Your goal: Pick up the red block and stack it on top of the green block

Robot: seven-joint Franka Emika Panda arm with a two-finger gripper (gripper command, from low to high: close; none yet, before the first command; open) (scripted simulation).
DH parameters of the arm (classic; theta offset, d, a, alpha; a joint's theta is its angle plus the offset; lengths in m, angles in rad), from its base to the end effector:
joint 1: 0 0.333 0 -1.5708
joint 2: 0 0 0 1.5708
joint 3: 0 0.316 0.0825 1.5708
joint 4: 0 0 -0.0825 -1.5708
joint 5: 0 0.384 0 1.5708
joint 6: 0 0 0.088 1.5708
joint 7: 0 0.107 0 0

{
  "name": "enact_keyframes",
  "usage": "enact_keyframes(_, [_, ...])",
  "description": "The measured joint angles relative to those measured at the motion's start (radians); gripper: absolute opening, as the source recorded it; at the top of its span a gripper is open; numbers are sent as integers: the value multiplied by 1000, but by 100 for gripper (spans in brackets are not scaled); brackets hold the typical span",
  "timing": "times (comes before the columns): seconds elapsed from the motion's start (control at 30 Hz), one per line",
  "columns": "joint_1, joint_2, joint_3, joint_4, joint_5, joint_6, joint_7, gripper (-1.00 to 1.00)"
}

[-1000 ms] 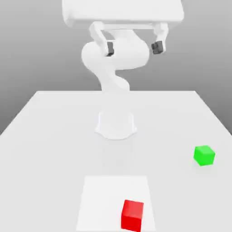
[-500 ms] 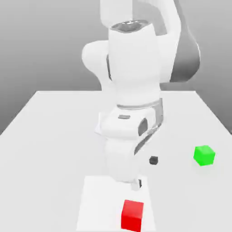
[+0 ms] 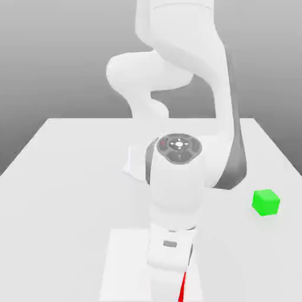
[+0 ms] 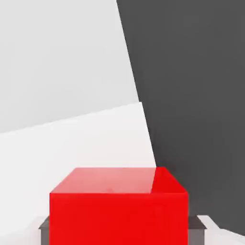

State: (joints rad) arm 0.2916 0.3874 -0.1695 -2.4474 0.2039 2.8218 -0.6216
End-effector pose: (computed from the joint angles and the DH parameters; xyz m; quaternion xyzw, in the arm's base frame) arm 0.4756 0.0422 0.1482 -0.9608 -0.2774 0.0009 0.0001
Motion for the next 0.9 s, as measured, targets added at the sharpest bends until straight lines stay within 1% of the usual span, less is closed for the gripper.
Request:
enact_keyframes(0.07, [1,-1,-1,0,-1,0,0,-100])
enact_keyframes(0.23, [40,-154,-51,-28,-83,-124,60,-100])
enact_keyframes(0.43, [175,-266,93,-129,-79,-153,43,-100])
enact_keyframes(0.57, [330,-346,187,-202,-84,-159,34,-100])
enact_keyframes(0.7, [478,-434,250,-276,-111,-161,41,-100])
enact_keyframes(0.8, [542,-496,308,-331,-147,-157,58,-100])
enact_keyframes(0.9, [555,-434,324,-343,-184,-80,82,-100])
